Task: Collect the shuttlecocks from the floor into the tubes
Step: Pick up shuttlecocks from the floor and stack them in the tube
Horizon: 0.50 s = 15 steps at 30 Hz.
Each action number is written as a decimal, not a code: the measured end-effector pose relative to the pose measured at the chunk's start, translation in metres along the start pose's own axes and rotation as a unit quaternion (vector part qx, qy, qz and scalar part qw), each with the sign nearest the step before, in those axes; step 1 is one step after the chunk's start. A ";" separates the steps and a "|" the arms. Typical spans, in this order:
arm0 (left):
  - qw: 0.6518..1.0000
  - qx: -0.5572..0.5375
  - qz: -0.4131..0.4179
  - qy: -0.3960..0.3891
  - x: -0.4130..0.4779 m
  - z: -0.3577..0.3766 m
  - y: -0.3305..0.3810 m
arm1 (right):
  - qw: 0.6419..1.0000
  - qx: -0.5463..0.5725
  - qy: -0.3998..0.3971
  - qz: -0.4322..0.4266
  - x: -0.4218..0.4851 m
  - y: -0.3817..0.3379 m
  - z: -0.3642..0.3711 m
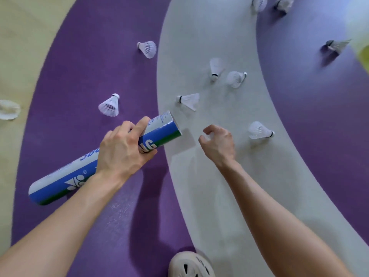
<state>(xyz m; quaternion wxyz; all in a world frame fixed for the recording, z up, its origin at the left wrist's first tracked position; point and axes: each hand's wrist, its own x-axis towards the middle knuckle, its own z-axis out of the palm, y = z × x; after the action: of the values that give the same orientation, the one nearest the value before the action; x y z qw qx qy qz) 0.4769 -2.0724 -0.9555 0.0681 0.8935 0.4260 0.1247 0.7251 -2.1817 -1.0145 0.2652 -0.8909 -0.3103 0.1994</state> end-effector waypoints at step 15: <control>0.998 -0.029 0.055 -0.028 0.046 0.032 0.067 | 0.996 -0.085 0.035 0.011 0.002 0.062 -0.041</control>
<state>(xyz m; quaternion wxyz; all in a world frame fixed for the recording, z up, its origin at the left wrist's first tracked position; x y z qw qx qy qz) 0.5640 -2.0792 -0.9636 0.0983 0.9165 0.3701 0.1158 0.7759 -2.2361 -1.0201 0.1973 -0.9197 -0.3073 0.1440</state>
